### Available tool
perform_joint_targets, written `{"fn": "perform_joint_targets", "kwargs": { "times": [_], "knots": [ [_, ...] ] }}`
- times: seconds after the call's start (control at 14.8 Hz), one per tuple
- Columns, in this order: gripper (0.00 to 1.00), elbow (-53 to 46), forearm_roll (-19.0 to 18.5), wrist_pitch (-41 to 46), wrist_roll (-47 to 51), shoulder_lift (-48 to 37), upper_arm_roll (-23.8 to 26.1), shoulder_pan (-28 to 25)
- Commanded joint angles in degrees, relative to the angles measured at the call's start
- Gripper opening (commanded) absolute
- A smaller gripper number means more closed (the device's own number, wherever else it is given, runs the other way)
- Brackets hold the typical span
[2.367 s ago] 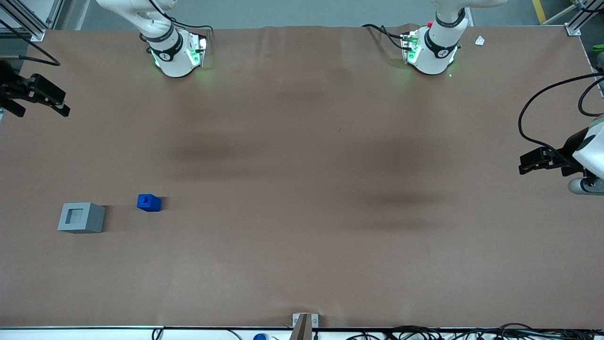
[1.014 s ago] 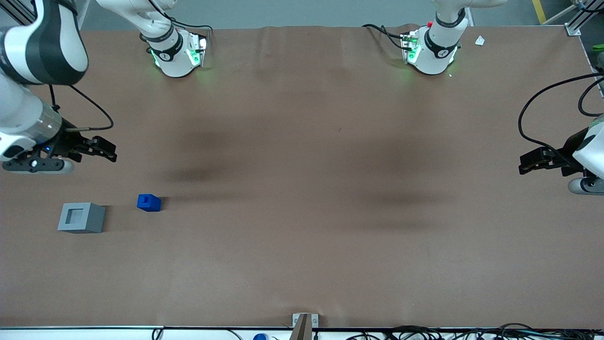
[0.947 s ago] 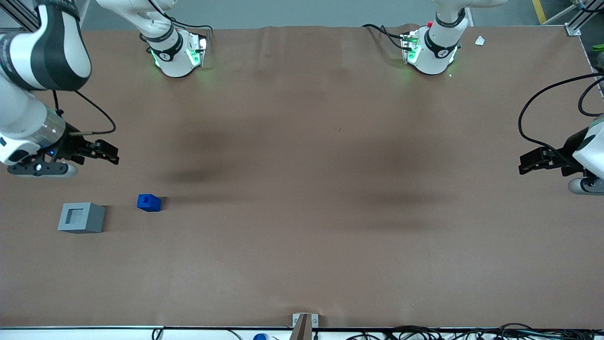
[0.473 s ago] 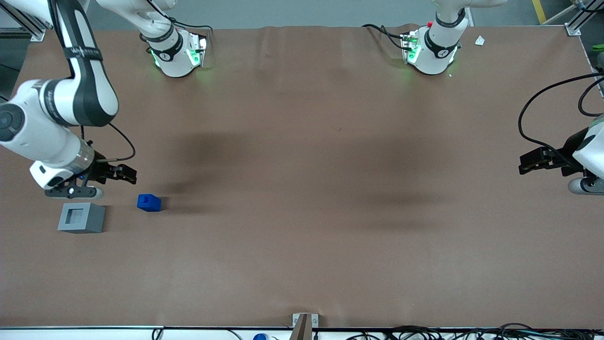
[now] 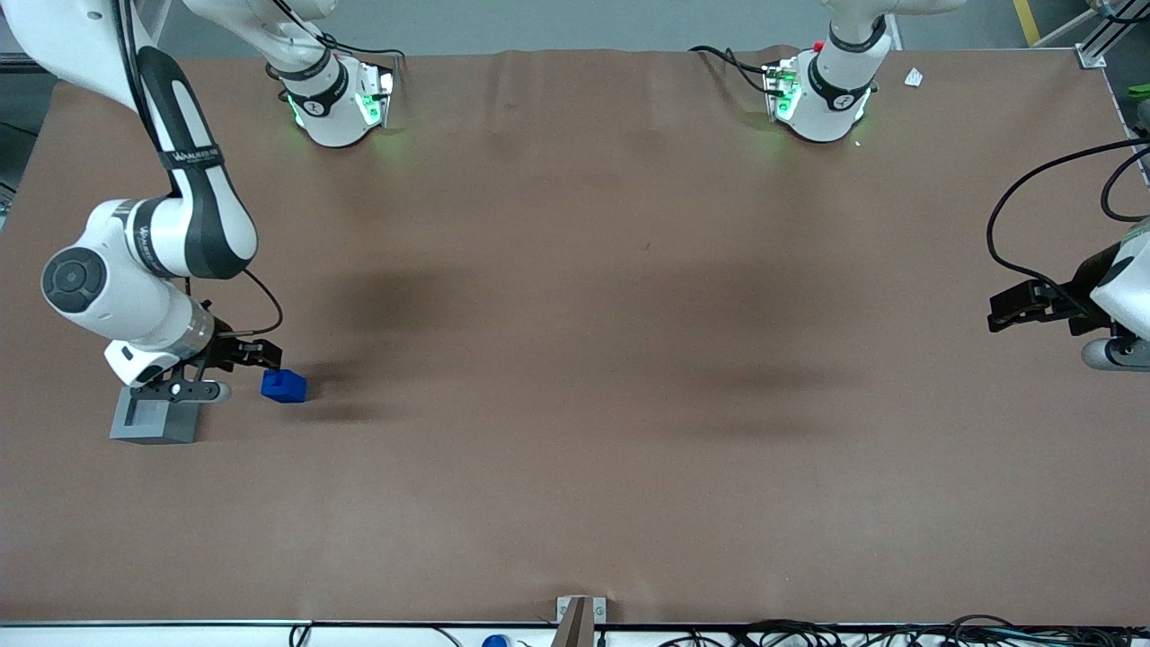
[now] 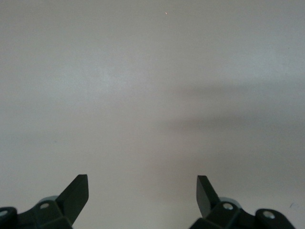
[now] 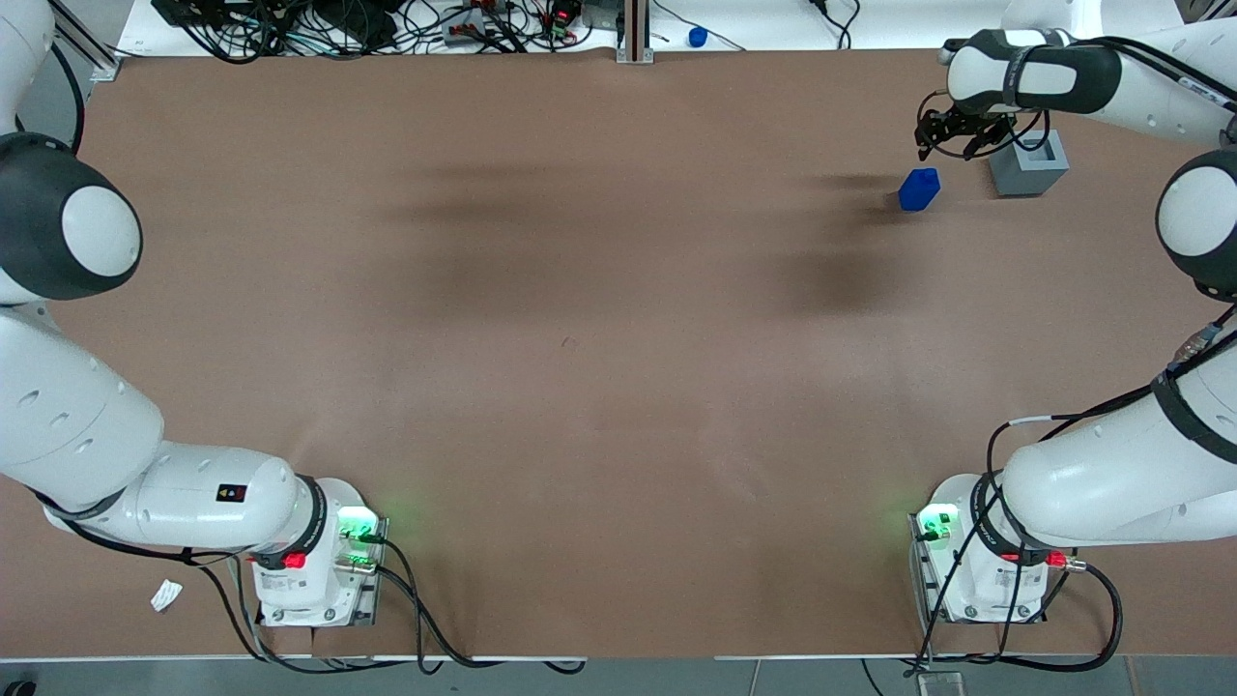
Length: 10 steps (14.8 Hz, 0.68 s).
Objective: Insert blue part into gray base with right arm
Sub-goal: 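Close the right gripper on the blue block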
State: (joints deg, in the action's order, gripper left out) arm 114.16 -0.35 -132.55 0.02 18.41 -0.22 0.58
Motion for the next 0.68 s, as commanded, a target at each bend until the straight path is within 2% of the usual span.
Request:
{"fn": "perform_joint_targets", "kwargs": {
  "times": [0.0,0.27,0.61],
  "knots": [
    [0.78,0.5,-0.9,-2.1,-0.1,1.4,0.2,0.1],
    [0.75,0.5,-1.1,-6.0,-0.2,4.3,0.1,-0.2],
    [0.74,0.9,-3.3,-7.2,-0.1,5.8,0.1,-0.2]
  ]
}}
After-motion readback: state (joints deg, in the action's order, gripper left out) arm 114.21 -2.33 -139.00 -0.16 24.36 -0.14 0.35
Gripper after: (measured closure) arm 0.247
